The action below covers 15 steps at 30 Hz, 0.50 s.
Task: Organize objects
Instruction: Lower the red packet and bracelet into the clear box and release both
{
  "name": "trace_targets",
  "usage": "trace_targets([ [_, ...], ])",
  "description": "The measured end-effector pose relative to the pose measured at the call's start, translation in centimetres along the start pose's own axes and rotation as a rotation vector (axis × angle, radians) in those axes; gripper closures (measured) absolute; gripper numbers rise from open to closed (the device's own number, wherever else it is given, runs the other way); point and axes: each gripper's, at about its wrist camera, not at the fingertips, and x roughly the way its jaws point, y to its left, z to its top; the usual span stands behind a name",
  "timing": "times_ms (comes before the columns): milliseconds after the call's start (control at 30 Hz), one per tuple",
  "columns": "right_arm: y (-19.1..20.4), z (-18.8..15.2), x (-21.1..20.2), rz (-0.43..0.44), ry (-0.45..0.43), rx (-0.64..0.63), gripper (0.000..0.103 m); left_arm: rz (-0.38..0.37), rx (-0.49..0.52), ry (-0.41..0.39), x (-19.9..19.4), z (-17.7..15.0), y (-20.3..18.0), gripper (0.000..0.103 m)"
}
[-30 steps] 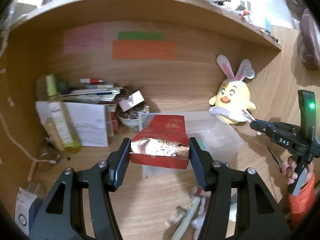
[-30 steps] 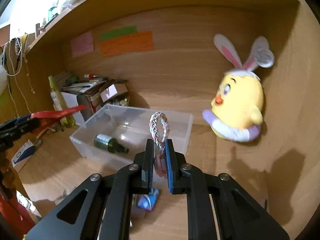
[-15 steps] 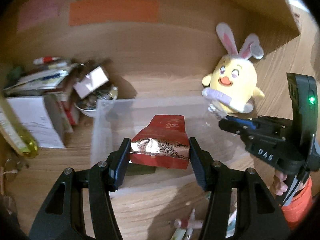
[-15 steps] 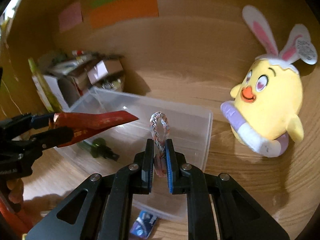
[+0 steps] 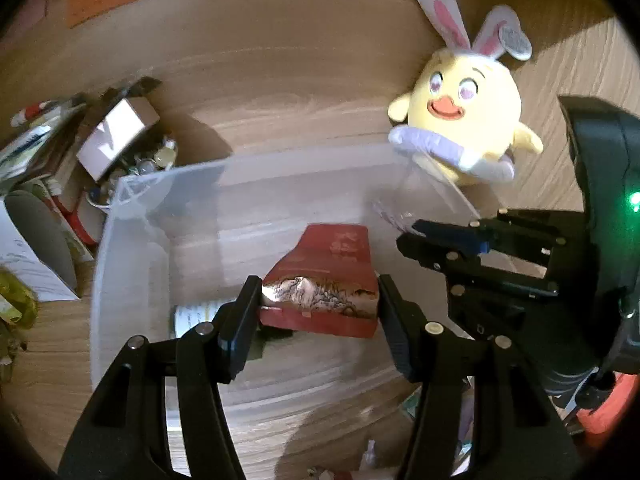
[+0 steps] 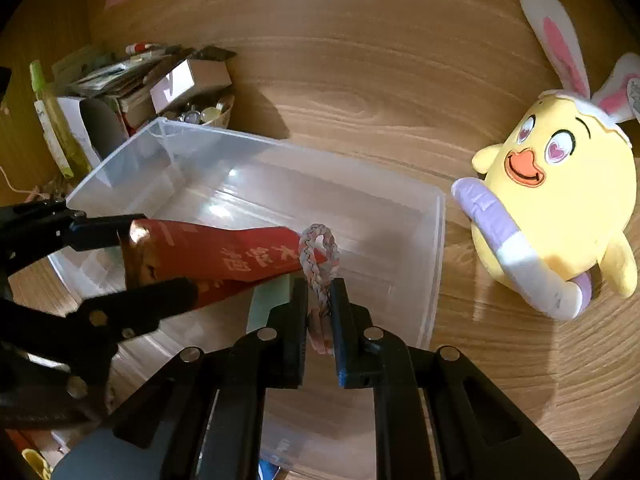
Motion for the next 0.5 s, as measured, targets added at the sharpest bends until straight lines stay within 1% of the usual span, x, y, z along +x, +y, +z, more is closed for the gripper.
trace_targets([
  [100, 0.3, -0.1, 0.1, -0.004, 0.009, -0.007, 0.093, -0.01, 0.004, 0.015, -0.1, -0.2, -0.2, 0.046],
  [200, 0.3, -0.2, -0.2, -0.004, 0.01, -0.002, 0.091, -0.008, 0.011, 0.002, -1.0, -0.2, -0.3, 0.045],
  [233, 0.2, -0.2, -0.4, -0.001, 0.009, 0.003, 0.088, -0.011, 0.014, -0.006, -1.6, -0.3, -0.3, 0.044],
  [267, 0.1, -0.2, -0.7, 0.001, 0.006, 0.008, 0.086, -0.012, 0.015, -0.011, -1.9, -0.2, -0.4, 0.041],
  [300, 0.1, -0.2, -0.9, 0.001, 0.001, 0.013, 0.08, -0.011, 0.016, -0.019, -2.4, -0.2, -0.4, 0.036],
  [333, 0.0, -0.2, -1.4, 0.001, -0.009, 0.019, 0.074, -0.006, 0.018, -0.033, -3.1, -0.3, -0.5, 0.033],
  [367, -0.1, -0.3, -2.0, -0.001, -0.022, 0.025, 0.071, -0.002, 0.02, -0.043, -3.6, -0.4, -0.6, 0.029],
  [433, -0.2, -0.5, -3.1, -0.008, -0.048, 0.028, 0.064, 0.011, 0.029, -0.072, -4.9, -0.7, -0.8, 0.026],
  [467, -0.2, -0.7, -3.9, -0.014, -0.063, 0.028, 0.061, 0.02, 0.034, -0.086, -5.7, -0.9, -0.9, 0.023],
  [500, -0.1, -1.0, -4.7, -0.021, -0.082, 0.025, 0.055, 0.03, 0.037, -0.099, -6.4, -1.2, -0.9, 0.018],
])
